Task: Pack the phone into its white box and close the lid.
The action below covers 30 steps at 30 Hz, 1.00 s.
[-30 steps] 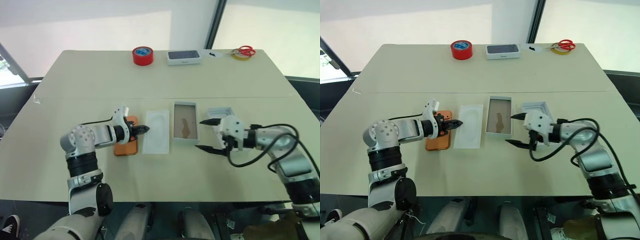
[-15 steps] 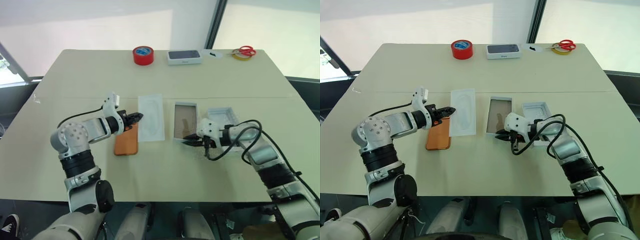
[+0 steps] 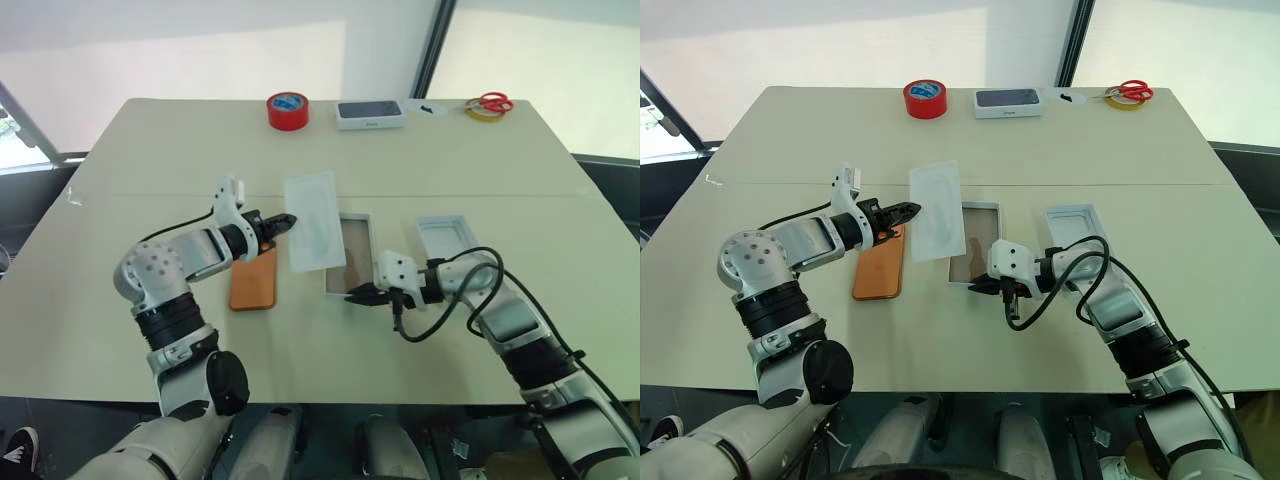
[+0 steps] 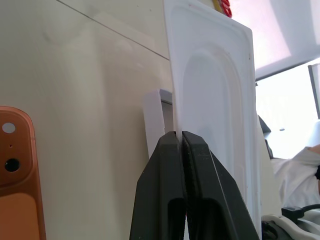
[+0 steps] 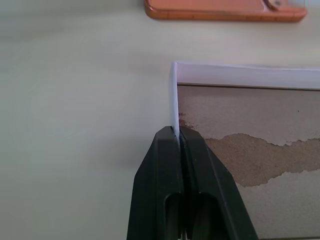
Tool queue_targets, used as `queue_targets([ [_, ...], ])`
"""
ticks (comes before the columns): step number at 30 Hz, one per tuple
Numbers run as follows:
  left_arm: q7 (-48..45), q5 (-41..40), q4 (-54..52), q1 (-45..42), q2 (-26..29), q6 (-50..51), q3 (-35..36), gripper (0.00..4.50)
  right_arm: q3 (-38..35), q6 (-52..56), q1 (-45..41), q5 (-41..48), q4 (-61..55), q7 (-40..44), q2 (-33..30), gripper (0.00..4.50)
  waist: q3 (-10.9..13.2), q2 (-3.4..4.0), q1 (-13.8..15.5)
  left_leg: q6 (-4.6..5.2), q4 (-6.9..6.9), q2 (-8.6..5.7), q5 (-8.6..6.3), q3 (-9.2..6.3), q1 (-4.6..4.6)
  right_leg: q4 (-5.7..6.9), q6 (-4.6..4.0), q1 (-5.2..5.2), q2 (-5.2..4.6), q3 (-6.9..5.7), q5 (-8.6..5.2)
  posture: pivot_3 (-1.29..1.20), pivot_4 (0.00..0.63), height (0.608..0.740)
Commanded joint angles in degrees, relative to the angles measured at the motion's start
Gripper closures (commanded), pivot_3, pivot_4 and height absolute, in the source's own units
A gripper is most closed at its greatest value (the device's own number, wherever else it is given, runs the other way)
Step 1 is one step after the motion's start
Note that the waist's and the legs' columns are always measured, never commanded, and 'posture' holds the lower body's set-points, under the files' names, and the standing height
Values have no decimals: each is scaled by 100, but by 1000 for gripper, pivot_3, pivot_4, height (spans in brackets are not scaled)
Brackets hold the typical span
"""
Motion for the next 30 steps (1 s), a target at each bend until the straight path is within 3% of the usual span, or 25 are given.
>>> queue_targets([
  [1,-29,-43,-147,104,-69,-116,-259,4500,-106,159,38,142,-368,-126,62,3886,0,0,2,0,0,0,0,0,0,0,0,0,0,0,0,0,150,736],
  [2,-51,-41,-140,156,-76,-149,-341,4500,-153,185,51,148,-418,-195,63,3565,0,0,2,0,0,0,0,1,0,0,0,1,0,0,0,0,150,736],
  [6,-74,-52,-132,301,-198,-267,-583,4500,-514,150,192,185,-690,-319,-255,1584,0,0,18,0,0,0,0,0,0,0,0,0,-1,1,0,0,150,736],
  [14,-109,35,153,301,-355,-662,-942,4500,-1599,220,850,675,-944,-166,-1298,1584,2,-6,14,2,1,-3,-1,0,-3,-3,0,2,-5,-1,0,0,150,736],
  [24,-387,354,897,305,-193,-1444,-1796,4500,-1844,-9,830,636,-663,-527,-1347,1584,3,-8,7,2,0,0,0,2,-6,-4,-1,-1,-5,1,-1,0,150,736],
  [30,-401,389,1046,293,-208,-1529,-1927,4500,-1861,-77,878,607,-636,-629,-1378,1584,3,-9,14,3,2,-2,-1,2,-6,-5,0,1,-6,1,0,0,150,736],
])
